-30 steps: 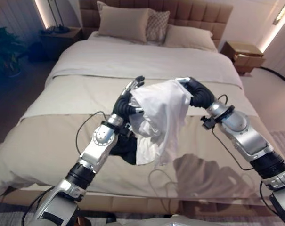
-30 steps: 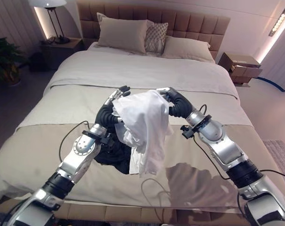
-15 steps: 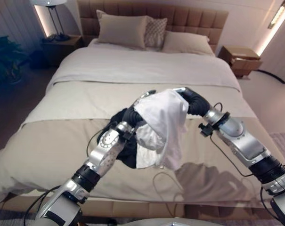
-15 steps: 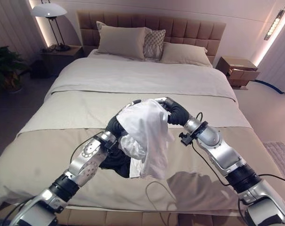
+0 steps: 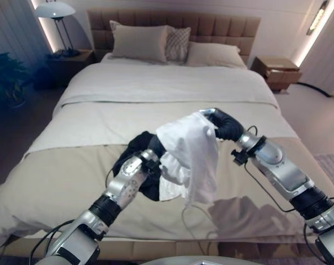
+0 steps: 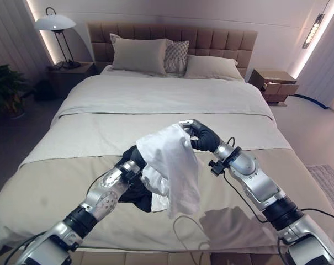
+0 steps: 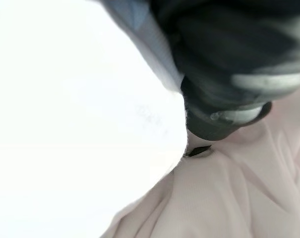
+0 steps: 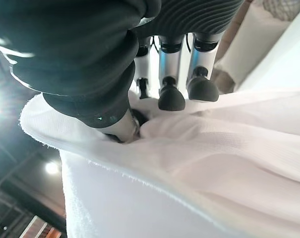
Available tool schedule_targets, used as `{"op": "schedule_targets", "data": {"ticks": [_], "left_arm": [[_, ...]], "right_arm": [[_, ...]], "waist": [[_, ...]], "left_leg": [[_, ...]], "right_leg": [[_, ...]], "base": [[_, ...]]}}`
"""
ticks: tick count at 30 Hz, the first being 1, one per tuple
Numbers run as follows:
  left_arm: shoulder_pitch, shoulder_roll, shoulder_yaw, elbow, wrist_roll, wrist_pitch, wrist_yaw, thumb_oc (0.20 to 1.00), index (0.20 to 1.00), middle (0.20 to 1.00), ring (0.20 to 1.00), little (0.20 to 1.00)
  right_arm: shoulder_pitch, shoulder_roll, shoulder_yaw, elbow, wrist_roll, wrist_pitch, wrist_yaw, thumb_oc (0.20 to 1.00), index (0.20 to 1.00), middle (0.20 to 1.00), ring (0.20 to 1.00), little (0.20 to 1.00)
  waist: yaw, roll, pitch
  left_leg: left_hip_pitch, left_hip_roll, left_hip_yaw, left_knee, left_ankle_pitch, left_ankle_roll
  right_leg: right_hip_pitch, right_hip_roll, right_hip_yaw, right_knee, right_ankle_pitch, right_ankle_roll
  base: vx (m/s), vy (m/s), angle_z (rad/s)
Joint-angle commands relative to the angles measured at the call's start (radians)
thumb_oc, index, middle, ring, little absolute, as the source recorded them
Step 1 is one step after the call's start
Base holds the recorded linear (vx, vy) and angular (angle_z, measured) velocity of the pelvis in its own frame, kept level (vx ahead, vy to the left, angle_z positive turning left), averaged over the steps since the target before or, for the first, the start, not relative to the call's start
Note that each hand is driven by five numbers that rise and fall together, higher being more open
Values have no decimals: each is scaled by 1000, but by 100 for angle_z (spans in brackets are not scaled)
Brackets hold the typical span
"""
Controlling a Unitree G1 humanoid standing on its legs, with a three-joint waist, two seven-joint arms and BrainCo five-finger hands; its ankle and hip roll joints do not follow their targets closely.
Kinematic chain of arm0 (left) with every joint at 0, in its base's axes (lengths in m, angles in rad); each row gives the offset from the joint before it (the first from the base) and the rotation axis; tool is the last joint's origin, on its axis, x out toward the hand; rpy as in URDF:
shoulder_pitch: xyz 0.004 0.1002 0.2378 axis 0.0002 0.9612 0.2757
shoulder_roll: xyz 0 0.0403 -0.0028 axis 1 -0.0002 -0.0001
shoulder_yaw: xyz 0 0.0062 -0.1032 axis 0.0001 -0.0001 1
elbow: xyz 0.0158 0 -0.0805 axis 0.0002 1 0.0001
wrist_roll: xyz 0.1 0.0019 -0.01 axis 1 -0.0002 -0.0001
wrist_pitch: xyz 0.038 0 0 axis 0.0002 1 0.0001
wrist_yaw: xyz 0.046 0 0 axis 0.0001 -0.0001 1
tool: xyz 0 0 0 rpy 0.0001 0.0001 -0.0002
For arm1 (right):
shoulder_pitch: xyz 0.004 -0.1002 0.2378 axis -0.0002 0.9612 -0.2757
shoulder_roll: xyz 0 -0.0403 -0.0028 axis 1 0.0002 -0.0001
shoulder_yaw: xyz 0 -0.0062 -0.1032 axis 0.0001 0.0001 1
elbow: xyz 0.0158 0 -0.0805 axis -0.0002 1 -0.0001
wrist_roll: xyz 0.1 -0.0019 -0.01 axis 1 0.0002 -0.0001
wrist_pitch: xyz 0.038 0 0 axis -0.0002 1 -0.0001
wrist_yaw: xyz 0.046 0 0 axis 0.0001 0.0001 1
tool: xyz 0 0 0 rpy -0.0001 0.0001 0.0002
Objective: Pick up clothes into the bucket
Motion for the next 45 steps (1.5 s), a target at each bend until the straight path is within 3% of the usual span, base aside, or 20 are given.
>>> {"op": "schedule_targets", "data": {"ticks": [1,2,9,14,15,18,20,24,29,30,31,32,34,36,37,38,42,45], "left_arm": [[-35,-2,30,59,64,-47,29,200,200,200,200,200],[-23,-4,44,52,63,-49,34,200,200,200,200,200],[111,19,185,-35,74,-73,60,200,200,200,200,200],[310,57,373,-109,216,-127,103,200,200,200,200,200],[312,57,373,-110,216,-126,104,200,200,200,200,200],[409,12,493,-116,245,-150,140,200,200,200,200,200],[411,12,493,-118,245,-149,140,200,200,200,200,200],[497,-22,594,-175,280,-176,165,200,200,200,200,200],[511,-41,627,-202,321,-193,199,200,200,200,200,200],[500,-44,628,-202,338,-199,214,200,200,200,200,200],[494,-47,634,-196,357,-204,232,200,200,200,200,200],[494,-50,640,-194,369,-210,244,200,200,200,200,200],[503,-51,661,-203,400,-224,281,200,200,200,200,200],[511,-48,674,-199,441,-230,314,200,200,200,200,200],[516,-46,682,-195,467,-233,334,200,200,200,200,200],[519,-40,691,-191,517,-240,382,200,200,200,200,200],[521,-33,710,-210,566,-247,435,200,200,200,200,200],[503,-21,712,-191,610,-255,488,200,200,200,200,200]], "right_arm": [[-52,85,-88,-38,62,-66,-39,708,708,708,708,708],[-45,91,-97,-39,56,-66,-43,1000,1000,1000,1000,1000],[19,111,-169,-28,20,-67,-63,1000,1000,1000,1000,1000],[151,175,-288,33,-65,-80,-101,1000,1000,1000,1000,1000],[152,176,-288,32,-66,-80,-102,1000,1000,1000,1000,1000],[232,232,-347,69,-129,-88,-129,1000,1000,1000,1000,1000],[233,232,-347,69,-130,-88,-130,1000,1000,1000,1000,1000],[299,232,-410,128,-292,-102,-205,1000,1000,1000,1000,1000],[327,247,-450,189,-303,-107,-251,1000,1000,1000,1000,1000],[335,244,-469,202,-316,-111,-276,1000,1000,1000,1000,1000],[345,239,-488,224,-325,-113,-300,1000,1000,1000,1000,1000],[345,240,-493,234,-338,-111,-313,1000,1000,1000,1000,1000],[346,251,-502,253,-342,-106,-334,1000,1000,1000,1000,1000],[365,259,-517,264,-359,-94,-342,1000,1000,1000,1000,1000],[376,263,-527,279,-366,-91,-352,1000,1000,1000,1000,1000],[383,270,-533,312,-356,-89,-359,1000,1000,1000,1000,1000],[383,296,-534,344,-333,-90,-377,1000,1000,1000,1000,1000],[381,307,-523,341,-335,-93,-389,1000,1000,1000,1000,1000]], "waist": [[5,-47,-12],[7,-48,-11],[30,-50,-3],[60,-46,16],[59,-46,15],[79,-38,28],[76,-38,28],[109,-23,49],[128,-11,85],[121,-9,105],[110,-10,122],[104,-13,128],[106,-19,144],[107,-12,145],[105,-5,140],[104,0,141],[102,-17,160],[84,-33,178]], "left_leg": [[-34,10,36,86,-39,4],[-34,10,35,87,-40,4],[-41,13,24,107,-48,6],[-42,30,-6,136,-53,3],[-42,30,-7,136,-53,2],[-39,48,-41,116,-29,-15],[-38,48,-44,115,-28,-15],[-78,80,-110,97,25,-53],[-137,96,-166,116,52,-70],[-174,94,-157,159,52,-71],[-190,103,-106,215,37,-56],[-195,103,-79,245,14,-36],[-187,112,-58,326,-37,-26],[-157,133,-26,309,-69,-23],[-139,131,-18,268,-57,-21],[-123,104,-14,213,-54,-11],[-136,55,-21,208,-71,18],[-191,20,-65,256,-84,29]], "right_leg": [[23,-59,-24,22,17,69],[24,-59,-26,23,16,69],[31,-60,-29,32,3,61],[48,-52,-41,89,-47,40],[49,-51,-42,90,-48,40],[64,-40,-80,119,-82,28],[65,-39,-83,119,-83,28],[81,-1,-161,117,-114,6],[79,17,-216,125,-133,-12],[80,8,-242,138,-136,-15],[75,-5,-265,159,-138,-19],[63,-19,-269,171,-136,-19],[39,-45,-261,199,-129,-23],[34,-62,-266,222,-137,-18],[32,-71,-274,228,-136,-11],[8,-98,-272,252,-123,3],[-47,-159,-227,344,-109,22],[-93,-138,-54,369,-115,36]], "base": [[0,0,0],[0,0,0],[0,0,0],[20,-43,7],[32,-42,28],[-6,-52,28],[-29,-56,46],[-72,-98,33],[-118,-77,44],[-173,-6,50],[-173,41,87],[-141,62,88],[-86,72,56],[5,115,6],[35,249,29],[24,210,25],[-36,171,7],[-81,32,53]]}}
